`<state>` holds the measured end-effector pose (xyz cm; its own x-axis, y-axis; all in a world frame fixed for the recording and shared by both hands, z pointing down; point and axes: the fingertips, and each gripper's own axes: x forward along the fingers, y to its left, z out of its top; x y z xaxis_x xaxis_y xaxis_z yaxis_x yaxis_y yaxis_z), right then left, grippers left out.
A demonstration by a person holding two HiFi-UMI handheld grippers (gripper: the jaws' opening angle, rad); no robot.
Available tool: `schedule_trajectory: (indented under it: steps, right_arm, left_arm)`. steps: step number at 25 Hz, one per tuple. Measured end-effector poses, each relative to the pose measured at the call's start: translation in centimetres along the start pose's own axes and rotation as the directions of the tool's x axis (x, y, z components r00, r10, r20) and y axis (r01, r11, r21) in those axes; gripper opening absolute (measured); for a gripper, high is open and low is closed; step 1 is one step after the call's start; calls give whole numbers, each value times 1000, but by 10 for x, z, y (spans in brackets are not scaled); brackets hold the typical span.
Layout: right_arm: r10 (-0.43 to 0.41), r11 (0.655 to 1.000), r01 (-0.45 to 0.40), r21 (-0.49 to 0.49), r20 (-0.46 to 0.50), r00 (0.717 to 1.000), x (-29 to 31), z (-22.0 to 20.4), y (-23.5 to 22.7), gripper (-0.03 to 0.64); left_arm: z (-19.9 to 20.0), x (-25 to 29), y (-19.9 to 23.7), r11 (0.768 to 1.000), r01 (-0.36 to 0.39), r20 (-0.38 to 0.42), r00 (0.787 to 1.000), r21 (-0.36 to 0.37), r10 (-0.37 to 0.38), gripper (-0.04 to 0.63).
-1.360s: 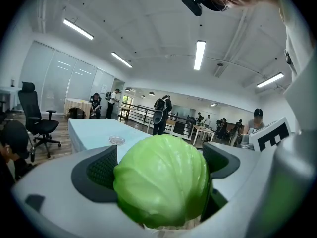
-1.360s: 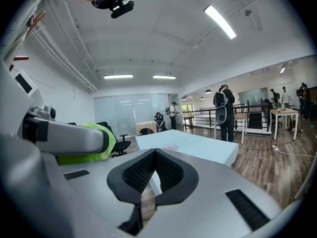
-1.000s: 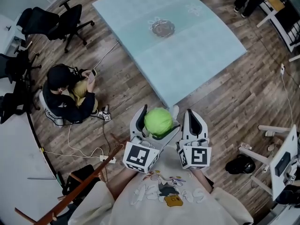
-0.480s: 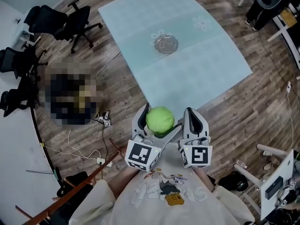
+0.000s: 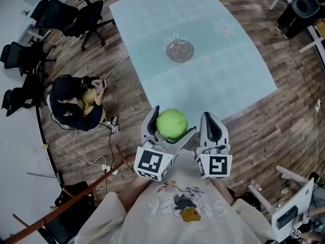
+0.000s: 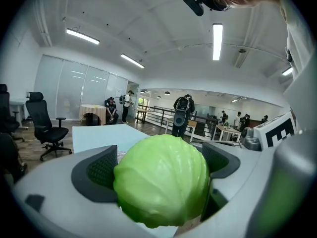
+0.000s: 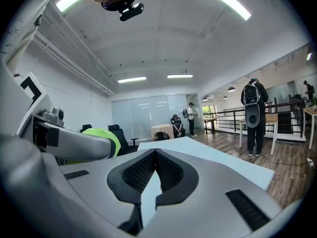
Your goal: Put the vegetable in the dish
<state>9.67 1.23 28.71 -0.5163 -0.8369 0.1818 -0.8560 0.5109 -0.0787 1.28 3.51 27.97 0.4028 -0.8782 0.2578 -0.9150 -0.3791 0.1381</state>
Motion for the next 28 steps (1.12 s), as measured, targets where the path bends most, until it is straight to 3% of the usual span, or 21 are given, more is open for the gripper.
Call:
schedule_trajectory:
  steps: [19,28]
  right_arm:
    - [35,999,-35,25,-7,999,19,0,-17,23]
    - [74,997,-74,3,-8,997,40,4,-14,23]
  left_arm:
    - [17,33,6,999,-19,13,1000,46,19,541]
    - [27,50,27,999,-26,27,999,34,25,541]
